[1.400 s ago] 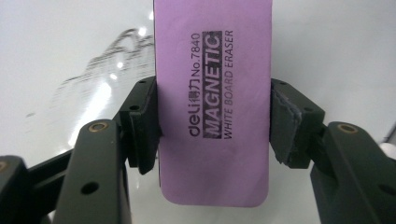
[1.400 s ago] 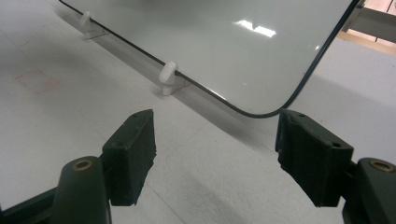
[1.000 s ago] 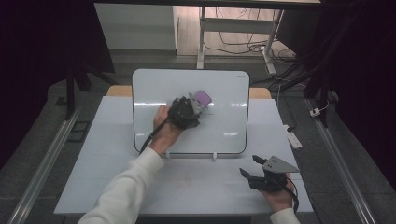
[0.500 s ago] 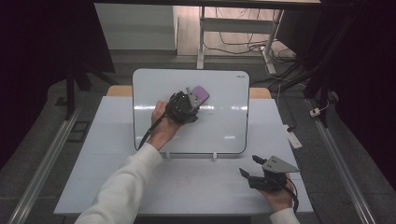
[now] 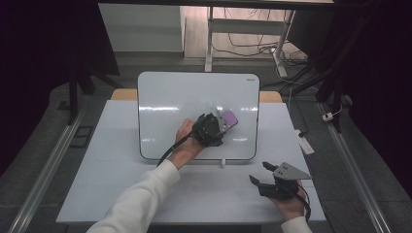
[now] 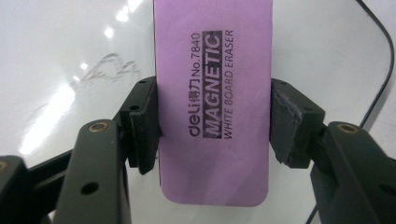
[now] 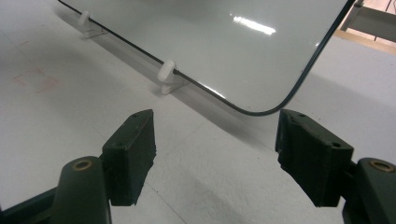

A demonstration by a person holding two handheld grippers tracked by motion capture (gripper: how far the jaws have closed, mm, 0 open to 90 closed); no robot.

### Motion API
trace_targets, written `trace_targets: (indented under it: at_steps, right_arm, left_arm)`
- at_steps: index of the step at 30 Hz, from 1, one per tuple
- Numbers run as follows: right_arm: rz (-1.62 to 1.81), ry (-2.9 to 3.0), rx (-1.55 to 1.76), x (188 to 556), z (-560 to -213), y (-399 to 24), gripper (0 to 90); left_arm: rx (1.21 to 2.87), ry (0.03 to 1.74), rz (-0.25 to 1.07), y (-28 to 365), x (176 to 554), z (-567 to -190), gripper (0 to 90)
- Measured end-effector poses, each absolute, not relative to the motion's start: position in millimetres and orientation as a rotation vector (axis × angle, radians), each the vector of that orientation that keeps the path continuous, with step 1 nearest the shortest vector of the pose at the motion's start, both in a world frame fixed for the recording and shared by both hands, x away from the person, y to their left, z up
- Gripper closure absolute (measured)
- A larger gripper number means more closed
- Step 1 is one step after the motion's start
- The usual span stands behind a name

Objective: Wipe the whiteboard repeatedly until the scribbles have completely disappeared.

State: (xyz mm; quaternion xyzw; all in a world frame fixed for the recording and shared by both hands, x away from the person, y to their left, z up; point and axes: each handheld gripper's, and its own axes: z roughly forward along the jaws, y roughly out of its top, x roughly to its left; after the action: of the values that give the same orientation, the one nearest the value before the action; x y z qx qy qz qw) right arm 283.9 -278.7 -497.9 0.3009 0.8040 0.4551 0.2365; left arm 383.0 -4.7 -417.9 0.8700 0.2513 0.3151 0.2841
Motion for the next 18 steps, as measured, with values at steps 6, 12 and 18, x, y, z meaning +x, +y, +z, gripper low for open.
trace_targets:
  at_steps: [6,12,18]
  right_arm:
    - [1.247,2.201,0.831,284,-498,-280,28.3]
    - [1.249,2.203,0.834,285,-498,-280,28.3]
    - [1.25,2.204,0.835,285,-499,-280,28.3]
  left_arm:
    - [2.209,0.847,0.906,42,404,-386,41.2]
    - [2.134,0.933,0.877,67,416,-374,41.3]
    - [2.192,0.84,0.865,32,412,-383,41.3]
